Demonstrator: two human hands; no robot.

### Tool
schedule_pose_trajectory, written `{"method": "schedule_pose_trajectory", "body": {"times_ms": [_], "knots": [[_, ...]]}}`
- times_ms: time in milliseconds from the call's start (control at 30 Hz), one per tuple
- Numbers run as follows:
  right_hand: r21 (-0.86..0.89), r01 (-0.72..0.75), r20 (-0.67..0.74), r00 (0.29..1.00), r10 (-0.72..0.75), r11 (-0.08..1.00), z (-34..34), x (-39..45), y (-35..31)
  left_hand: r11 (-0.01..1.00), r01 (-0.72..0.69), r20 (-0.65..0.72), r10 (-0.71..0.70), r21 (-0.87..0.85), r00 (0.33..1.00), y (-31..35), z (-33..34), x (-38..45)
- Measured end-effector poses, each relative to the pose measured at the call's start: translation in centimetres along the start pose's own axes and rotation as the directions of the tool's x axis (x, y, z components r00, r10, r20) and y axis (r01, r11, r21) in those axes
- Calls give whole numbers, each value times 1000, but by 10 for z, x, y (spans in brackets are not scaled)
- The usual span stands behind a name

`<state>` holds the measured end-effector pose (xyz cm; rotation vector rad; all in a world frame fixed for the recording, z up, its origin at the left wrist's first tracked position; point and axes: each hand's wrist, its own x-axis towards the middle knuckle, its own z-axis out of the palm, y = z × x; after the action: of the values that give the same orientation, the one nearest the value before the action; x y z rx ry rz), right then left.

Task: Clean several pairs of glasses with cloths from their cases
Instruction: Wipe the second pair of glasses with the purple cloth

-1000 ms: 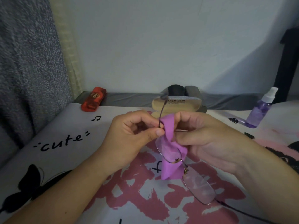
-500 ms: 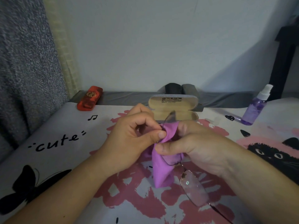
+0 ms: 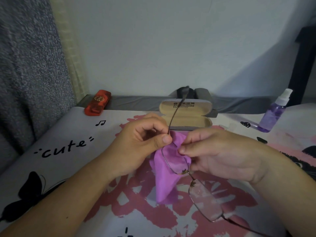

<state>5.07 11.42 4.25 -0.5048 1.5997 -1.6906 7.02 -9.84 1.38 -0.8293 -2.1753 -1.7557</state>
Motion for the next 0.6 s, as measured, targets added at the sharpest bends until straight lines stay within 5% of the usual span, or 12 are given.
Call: {"method": "schedule_pose_trajectory", "body": {"times_ms": [433,600], "knots": [[-199,32,-68,997,-46,979,16,10,9,987,-46,29,42,151,999,-2,6,-1],[-203,57,-104,991,-80,977,15,9,6,997,-5,1,5,78,1000,-2,5,1]]}}
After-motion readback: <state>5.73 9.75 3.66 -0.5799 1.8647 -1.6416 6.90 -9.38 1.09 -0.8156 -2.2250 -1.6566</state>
